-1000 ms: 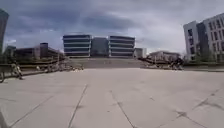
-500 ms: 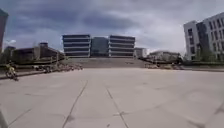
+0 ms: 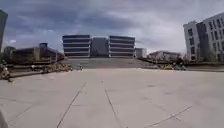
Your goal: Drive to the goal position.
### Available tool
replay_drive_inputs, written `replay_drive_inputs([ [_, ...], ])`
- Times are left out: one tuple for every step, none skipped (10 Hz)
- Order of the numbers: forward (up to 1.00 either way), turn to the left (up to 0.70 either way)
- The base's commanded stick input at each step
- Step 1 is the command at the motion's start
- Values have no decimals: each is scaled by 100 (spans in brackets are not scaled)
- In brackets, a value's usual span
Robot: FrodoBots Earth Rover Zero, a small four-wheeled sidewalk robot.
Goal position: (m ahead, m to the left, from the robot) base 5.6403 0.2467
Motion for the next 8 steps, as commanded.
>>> replay_drive_inputs([
  [70,0],
  [70,0],
  [70,0],
  [70,0],
  [70,0],
  [70,0],
  [70,0],
  [70,0],
])
